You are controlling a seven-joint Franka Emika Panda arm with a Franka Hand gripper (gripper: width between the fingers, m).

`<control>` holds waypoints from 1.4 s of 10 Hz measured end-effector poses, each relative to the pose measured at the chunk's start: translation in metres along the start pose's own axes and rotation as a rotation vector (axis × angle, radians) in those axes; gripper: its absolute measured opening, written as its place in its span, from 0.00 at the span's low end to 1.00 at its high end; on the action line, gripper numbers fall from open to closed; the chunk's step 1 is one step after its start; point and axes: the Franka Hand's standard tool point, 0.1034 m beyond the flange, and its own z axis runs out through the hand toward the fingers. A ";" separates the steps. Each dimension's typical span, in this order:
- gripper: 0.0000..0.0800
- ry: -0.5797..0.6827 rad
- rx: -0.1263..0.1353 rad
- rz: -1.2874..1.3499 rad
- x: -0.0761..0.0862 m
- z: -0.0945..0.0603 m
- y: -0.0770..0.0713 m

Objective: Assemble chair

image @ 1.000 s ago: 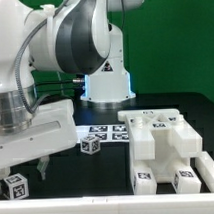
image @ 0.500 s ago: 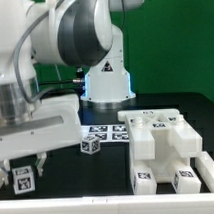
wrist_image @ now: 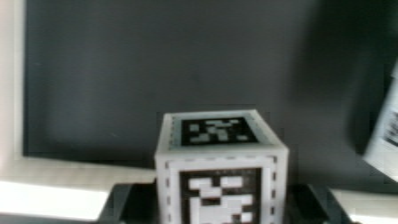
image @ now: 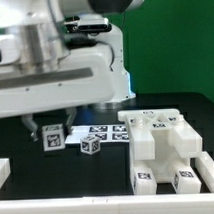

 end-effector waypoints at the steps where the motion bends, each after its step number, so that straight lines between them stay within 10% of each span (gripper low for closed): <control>1: 0.35 -0.002 0.001 -0.013 -0.001 0.003 0.001; 5: 0.35 0.014 0.002 -0.007 0.005 -0.008 -0.011; 9: 0.35 0.073 0.017 0.079 0.020 -0.051 -0.093; 12: 0.36 0.074 0.014 0.068 0.015 -0.044 -0.087; 14: 0.36 0.065 0.020 0.147 0.007 -0.040 -0.110</control>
Offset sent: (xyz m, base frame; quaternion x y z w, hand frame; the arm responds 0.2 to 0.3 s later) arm 0.0000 0.0000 0.0000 0.0000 0.0000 0.0000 1.0000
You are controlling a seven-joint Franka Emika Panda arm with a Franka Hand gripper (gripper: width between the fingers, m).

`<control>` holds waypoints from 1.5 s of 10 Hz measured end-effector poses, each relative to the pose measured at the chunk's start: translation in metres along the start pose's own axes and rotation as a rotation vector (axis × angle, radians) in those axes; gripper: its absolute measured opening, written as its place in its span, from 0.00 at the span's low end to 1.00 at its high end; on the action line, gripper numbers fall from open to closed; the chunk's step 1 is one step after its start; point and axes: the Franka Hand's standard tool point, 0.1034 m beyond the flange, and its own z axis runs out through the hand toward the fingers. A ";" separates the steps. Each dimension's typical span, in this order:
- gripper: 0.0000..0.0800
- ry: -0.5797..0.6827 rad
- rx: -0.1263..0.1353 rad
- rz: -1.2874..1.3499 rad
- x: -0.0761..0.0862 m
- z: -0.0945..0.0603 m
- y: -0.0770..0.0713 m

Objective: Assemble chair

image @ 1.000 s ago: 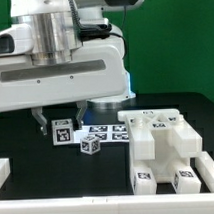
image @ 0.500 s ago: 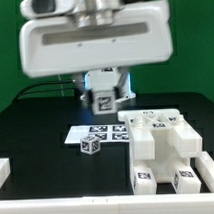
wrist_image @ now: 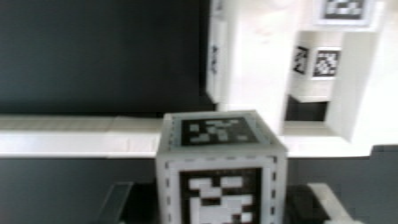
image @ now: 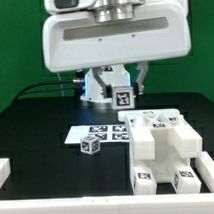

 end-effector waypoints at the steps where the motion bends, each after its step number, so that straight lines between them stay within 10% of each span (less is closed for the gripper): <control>1: 0.36 -0.009 0.007 0.035 -0.009 -0.001 -0.019; 3: 0.36 -0.014 0.012 0.134 -0.027 0.002 -0.047; 9: 0.36 -0.004 0.002 0.184 -0.057 0.030 -0.065; 15: 0.36 0.012 0.003 0.160 -0.042 0.030 -0.079</control>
Offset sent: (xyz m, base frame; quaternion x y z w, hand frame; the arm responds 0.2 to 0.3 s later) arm 0.0000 0.0000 0.0000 0.0000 0.0000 0.0000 1.0000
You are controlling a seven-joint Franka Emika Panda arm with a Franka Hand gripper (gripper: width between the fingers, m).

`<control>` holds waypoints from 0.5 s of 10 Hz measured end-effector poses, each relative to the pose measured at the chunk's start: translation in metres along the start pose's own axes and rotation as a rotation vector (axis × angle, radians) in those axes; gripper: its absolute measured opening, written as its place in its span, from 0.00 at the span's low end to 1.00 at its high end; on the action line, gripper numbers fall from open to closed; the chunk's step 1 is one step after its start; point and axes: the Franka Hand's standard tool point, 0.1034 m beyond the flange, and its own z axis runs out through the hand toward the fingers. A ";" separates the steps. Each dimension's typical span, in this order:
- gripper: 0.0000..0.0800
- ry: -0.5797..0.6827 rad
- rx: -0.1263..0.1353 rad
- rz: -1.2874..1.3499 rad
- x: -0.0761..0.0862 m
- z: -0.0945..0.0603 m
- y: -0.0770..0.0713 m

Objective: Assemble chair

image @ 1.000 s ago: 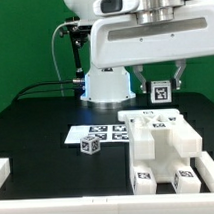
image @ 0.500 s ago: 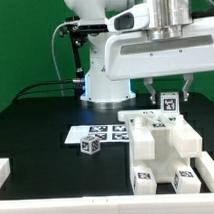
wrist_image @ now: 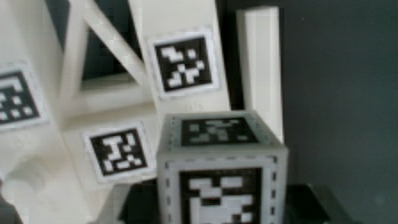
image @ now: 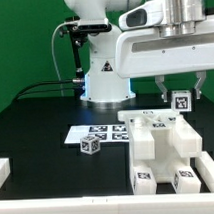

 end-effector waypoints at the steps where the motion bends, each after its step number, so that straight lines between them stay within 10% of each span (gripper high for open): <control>1: 0.36 0.000 -0.003 0.001 0.001 0.003 0.002; 5: 0.36 0.003 -0.008 0.002 -0.001 0.011 0.005</control>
Offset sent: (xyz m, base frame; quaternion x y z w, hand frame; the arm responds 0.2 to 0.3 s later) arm -0.0041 -0.0033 -0.0093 0.0078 0.0073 -0.0010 0.9999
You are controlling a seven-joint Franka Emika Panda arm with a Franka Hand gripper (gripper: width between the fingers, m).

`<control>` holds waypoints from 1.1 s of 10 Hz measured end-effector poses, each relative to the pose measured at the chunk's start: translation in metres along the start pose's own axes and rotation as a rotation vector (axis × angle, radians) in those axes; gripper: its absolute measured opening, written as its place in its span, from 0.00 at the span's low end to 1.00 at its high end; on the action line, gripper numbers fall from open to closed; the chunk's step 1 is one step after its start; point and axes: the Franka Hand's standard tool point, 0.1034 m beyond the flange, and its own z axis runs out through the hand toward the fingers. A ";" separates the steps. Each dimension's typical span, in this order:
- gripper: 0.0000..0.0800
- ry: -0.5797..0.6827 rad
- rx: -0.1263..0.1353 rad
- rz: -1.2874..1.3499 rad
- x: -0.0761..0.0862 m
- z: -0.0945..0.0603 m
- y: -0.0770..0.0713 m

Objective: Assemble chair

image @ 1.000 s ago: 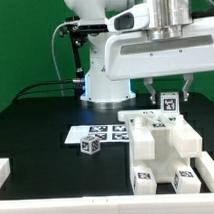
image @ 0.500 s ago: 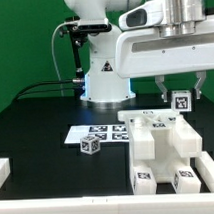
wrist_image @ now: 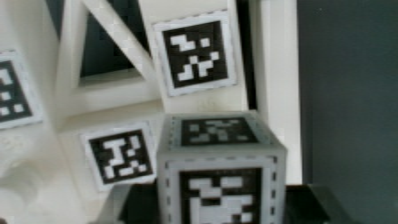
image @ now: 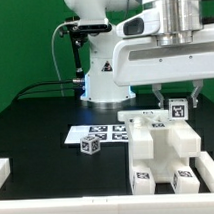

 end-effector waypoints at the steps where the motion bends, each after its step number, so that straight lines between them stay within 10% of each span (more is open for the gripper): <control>1: 0.36 0.001 0.000 0.000 0.000 0.000 0.000; 11: 0.36 0.011 0.002 0.021 0.002 0.000 -0.001</control>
Offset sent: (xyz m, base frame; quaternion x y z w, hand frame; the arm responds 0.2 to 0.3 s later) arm -0.0017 0.0025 -0.0072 -0.0081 0.0097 -0.0050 0.9999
